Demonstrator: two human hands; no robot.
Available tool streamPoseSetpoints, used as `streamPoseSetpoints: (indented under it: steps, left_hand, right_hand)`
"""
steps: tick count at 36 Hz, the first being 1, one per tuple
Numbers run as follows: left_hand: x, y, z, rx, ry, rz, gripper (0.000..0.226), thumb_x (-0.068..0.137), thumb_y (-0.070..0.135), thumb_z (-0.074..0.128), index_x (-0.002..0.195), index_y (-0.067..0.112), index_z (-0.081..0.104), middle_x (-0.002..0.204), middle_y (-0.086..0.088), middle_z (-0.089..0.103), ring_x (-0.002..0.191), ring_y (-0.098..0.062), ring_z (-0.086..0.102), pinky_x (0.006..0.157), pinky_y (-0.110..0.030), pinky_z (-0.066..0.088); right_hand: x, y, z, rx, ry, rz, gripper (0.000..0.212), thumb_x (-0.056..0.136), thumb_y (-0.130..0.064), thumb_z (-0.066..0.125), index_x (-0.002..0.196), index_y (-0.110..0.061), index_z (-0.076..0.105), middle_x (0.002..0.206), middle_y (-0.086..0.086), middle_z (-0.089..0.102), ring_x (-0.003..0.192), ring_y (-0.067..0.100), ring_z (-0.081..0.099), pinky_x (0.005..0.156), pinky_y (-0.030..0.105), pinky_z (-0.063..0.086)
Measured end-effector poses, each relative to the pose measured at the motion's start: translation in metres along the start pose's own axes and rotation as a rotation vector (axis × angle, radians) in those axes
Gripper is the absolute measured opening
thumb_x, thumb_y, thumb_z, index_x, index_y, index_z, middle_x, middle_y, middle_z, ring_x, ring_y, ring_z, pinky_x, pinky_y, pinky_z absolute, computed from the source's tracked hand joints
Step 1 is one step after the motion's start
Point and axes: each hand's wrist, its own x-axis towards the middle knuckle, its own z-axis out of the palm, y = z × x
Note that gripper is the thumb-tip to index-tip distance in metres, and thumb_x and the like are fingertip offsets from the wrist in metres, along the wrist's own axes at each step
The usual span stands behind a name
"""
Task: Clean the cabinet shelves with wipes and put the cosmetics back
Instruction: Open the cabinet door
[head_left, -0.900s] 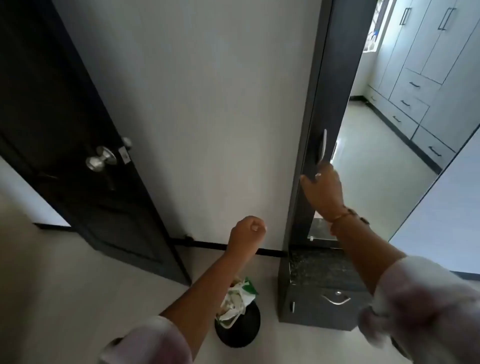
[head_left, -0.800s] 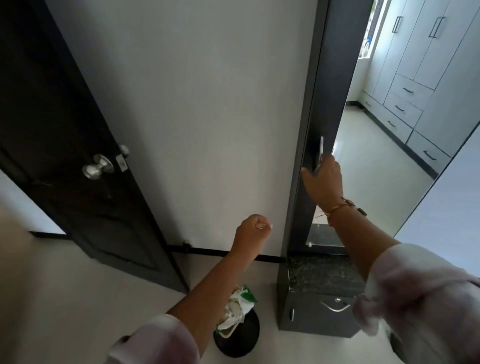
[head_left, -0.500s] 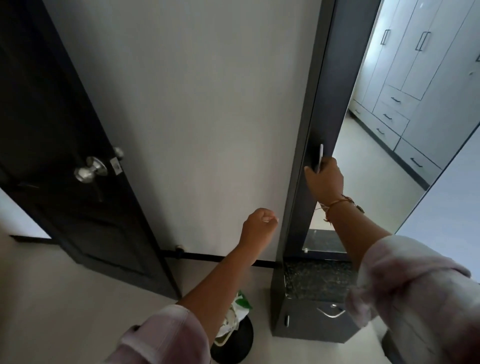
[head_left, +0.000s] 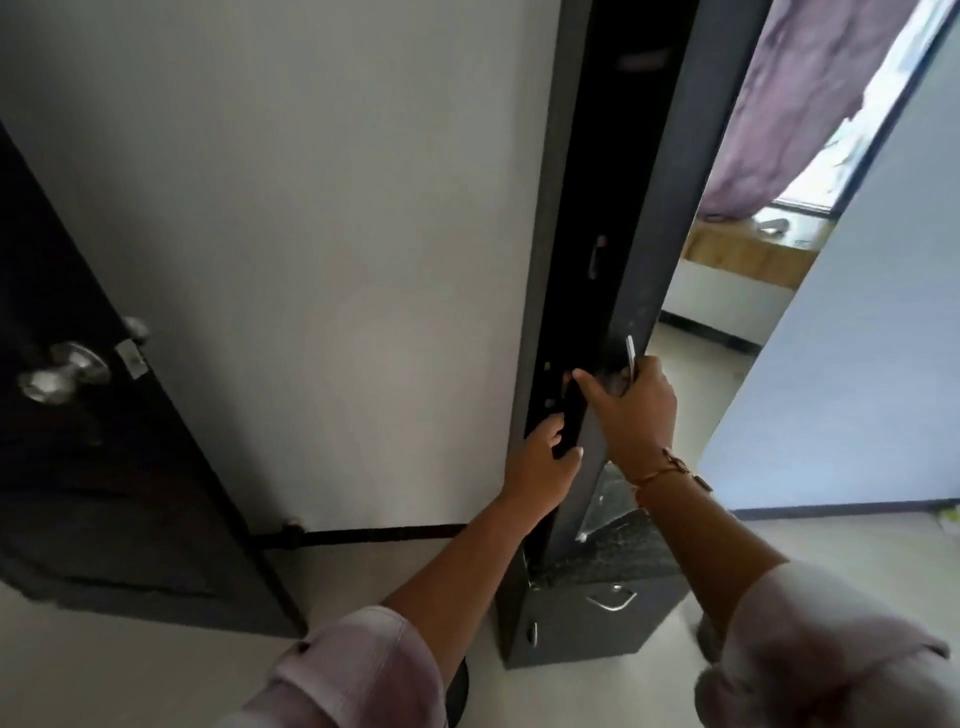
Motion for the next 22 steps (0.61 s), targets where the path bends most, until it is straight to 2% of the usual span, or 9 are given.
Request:
streamPoseSetpoints:
  steps: [4,7,9,11,13,16,19,22]
  left_hand:
    - [-0.004,0.003,0.023,0.074,-0.088,0.030,0.060,0.098,0.026,0.052,0.151,0.021,0.025,0.155,0.001,0.032,0.141,-0.016,0.032,0.111,-0.030,0.029]
    - [-0.010,0.003,0.036,0.097,-0.074,0.058,0.055,0.097,0.019,0.051,0.148,0.019,0.032,0.151,0.000,0.040,0.138,-0.016,0.039,0.109,-0.028,0.032]
    - [-0.013,0.002,0.041,0.080,-0.070,0.075,0.052,0.094,0.011,0.051,0.144,0.018,0.041,0.144,-0.001,0.048,0.133,-0.016,0.045,0.106,-0.024,0.034]
    - [-0.017,0.001,0.045,0.061,-0.090,0.087,0.049,0.092,0.006,0.050,0.140,0.017,0.046,0.139,-0.001,0.053,0.129,-0.013,0.049,0.102,-0.018,0.035]
    - [-0.020,0.000,0.050,0.056,-0.125,0.107,0.047,0.092,0.004,0.049,0.138,0.016,0.049,0.136,0.000,0.056,0.127,-0.011,0.050,0.099,-0.013,0.035]
    - [-0.025,0.001,0.057,0.056,-0.164,0.135,0.045,0.092,0.004,0.050,0.136,0.014,0.051,0.135,0.000,0.057,0.125,-0.010,0.052,0.099,-0.013,0.037]
    - [-0.030,0.000,0.065,0.064,-0.215,0.154,0.044,0.092,0.003,0.049,0.134,0.014,0.054,0.132,0.000,0.059,0.123,-0.010,0.054,0.103,-0.018,0.041]
    - [-0.031,0.000,0.072,0.123,-0.270,0.217,0.038,0.090,0.005,0.046,0.123,0.017,0.061,0.122,0.003,0.066,0.116,-0.006,0.058,0.097,-0.017,0.046]
  right_hand:
    - [-0.013,0.014,-0.018,-0.052,0.045,-0.034,0.048,0.073,-0.051,0.077,0.086,-0.018,0.046,0.078,-0.002,0.052,0.073,0.018,0.050,0.056,0.022,0.031]
    - [-0.020,0.025,-0.029,-0.076,0.065,-0.040,0.048,0.072,-0.052,0.076,0.086,-0.019,0.044,0.078,-0.001,0.051,0.075,0.022,0.051,0.059,0.027,0.037]
    - [-0.029,0.029,-0.038,-0.091,0.084,-0.052,0.049,0.073,-0.052,0.074,0.095,-0.017,0.047,0.085,0.000,0.054,0.082,0.024,0.054,0.065,0.034,0.048]
    - [-0.039,0.032,-0.047,-0.138,0.113,-0.079,0.061,0.075,-0.047,0.074,0.118,-0.013,0.047,0.105,0.005,0.058,0.100,0.025,0.055,0.081,0.035,0.051]
    - [-0.047,0.031,-0.055,-0.252,0.178,-0.168,0.078,0.078,-0.043,0.074,0.138,-0.012,0.036,0.128,0.012,0.052,0.117,0.027,0.050,0.095,0.038,0.048]
    - [-0.051,0.032,-0.068,-0.576,0.259,-0.393,0.079,0.082,-0.037,0.070,0.146,-0.013,0.031,0.150,0.019,0.034,0.137,0.035,0.034,0.108,0.047,0.036]
    - [-0.054,0.038,-0.079,-0.877,0.233,-0.563,0.072,0.089,-0.029,0.060,0.150,-0.011,0.027,0.156,0.025,0.015,0.146,0.038,0.014,0.115,0.050,0.019]
    - [-0.064,0.039,-0.091,-1.100,0.204,-0.699,0.060,0.097,-0.022,0.040,0.152,-0.005,0.021,0.159,0.021,0.009,0.146,0.035,0.013,0.117,0.052,0.014]
